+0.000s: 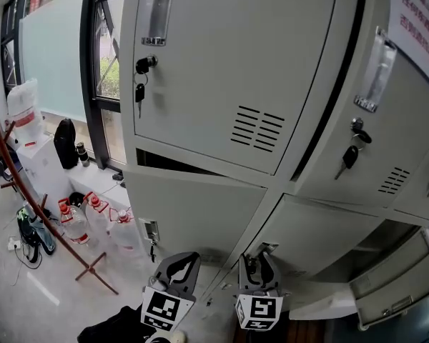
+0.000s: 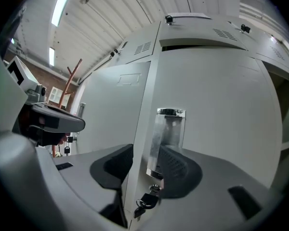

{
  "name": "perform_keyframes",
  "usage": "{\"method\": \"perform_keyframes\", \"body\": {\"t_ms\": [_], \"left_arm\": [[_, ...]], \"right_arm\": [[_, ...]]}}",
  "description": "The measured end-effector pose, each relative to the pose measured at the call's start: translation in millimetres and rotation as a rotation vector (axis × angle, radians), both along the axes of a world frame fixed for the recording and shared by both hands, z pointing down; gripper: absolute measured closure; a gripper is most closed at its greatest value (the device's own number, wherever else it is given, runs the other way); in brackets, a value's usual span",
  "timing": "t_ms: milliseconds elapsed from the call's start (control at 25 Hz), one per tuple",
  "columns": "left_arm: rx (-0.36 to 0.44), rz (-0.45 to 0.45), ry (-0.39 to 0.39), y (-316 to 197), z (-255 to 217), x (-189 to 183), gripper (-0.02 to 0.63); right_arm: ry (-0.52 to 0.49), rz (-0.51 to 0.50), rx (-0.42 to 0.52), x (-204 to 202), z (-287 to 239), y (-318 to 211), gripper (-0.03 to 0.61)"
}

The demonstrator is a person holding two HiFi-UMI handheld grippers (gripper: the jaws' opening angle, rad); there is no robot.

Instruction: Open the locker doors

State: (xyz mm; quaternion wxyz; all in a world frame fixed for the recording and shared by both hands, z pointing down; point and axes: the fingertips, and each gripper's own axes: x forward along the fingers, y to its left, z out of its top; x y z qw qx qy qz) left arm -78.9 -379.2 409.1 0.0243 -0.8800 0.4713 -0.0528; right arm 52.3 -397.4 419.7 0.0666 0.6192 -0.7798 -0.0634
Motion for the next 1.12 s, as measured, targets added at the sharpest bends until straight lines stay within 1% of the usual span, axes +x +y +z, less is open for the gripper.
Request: {"method": "perform_keyframes", "body": {"t_ms": [200,360,1120], "left_arm": [[-0.008,0.028,0.004,-9.4,4.0,-2.4,0.589],[-0.014,0.043,0.010,-10.2,6.9,-3.7,0.589],[-0.018,0.131,0.011,13.9,13.4,11.6,0.589]], "right_arm": [[0.005,0.049,0.003,2.1,-0.1,-3.2,0.437],[0.008,0.070,0.003,2.5,0.3,0.1,0.447],[-0.037,0.075,0.004,1.9,1.2,45.2,0.449]]}}
